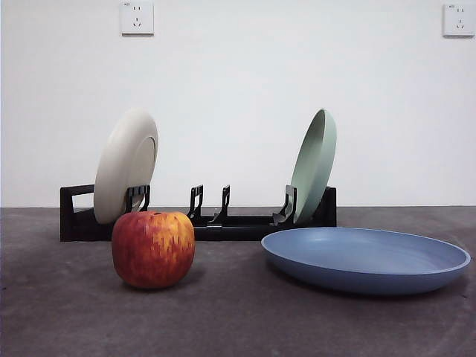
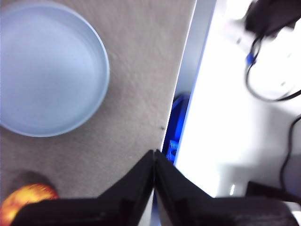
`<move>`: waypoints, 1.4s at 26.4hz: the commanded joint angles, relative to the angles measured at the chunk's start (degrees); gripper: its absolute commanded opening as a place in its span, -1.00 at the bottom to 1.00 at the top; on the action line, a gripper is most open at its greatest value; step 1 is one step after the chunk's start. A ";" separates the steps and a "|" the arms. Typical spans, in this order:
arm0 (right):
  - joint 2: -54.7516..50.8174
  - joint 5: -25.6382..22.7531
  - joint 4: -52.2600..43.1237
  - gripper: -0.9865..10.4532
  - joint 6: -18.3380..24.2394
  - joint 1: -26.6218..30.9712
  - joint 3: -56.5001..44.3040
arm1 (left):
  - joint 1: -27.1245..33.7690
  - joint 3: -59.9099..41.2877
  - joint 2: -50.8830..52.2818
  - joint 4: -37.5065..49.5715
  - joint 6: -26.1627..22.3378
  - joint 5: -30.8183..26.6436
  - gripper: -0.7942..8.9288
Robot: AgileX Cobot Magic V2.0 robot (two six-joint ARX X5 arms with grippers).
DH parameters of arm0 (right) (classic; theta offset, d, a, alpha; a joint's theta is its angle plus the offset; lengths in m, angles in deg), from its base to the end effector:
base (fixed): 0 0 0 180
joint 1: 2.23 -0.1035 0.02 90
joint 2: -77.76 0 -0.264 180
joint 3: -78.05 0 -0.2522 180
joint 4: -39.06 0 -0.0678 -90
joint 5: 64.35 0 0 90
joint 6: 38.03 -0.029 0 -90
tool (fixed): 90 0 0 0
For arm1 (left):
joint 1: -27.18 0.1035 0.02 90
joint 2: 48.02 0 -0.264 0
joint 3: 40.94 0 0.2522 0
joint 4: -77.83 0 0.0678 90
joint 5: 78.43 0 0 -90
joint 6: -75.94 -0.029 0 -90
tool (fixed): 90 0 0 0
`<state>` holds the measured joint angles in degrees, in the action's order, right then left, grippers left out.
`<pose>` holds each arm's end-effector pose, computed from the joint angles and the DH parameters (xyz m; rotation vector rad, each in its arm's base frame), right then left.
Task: Take the blue plate from the plate rack,put the plate on the table,take the apple from the table,put the apple in the plate
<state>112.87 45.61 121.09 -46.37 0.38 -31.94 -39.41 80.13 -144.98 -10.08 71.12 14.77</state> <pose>0.0759 0.0064 0.3300 0.2980 0.8306 0.2265 0.1276 -0.2988 0.3818 0.6874 0.9611 -1.1300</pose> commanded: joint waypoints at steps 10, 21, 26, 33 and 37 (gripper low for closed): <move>8.13 15.63 -11.37 0.11 -5.18 -8.94 0.28 | -0.22 0.02 33.48 -1.51 16.17 -15.45 -0.85; 24.06 2.51 -25.38 0.11 -14.21 -36.98 2.71 | -0.20 -12.81 49.62 -1.57 24.52 -15.82 -0.85; 35.52 -3.96 -25.81 0.12 -12.17 -46.60 9.09 | -0.20 -25.29 55.84 -1.55 27.80 -16.76 -0.85; 52.09 -12.15 -20.17 0.32 -6.82 -53.62 23.39 | -0.20 -37.57 61.29 -1.55 29.48 -16.79 -0.85; 60.59 -16.15 -16.85 0.35 -3.96 -55.56 31.01 | -0.20 -40.89 63.95 -1.55 32.17 -18.12 -0.85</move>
<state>171.47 29.98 104.05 -52.43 -54.87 -2.08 -39.43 39.56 -81.84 -11.81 101.30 -2.85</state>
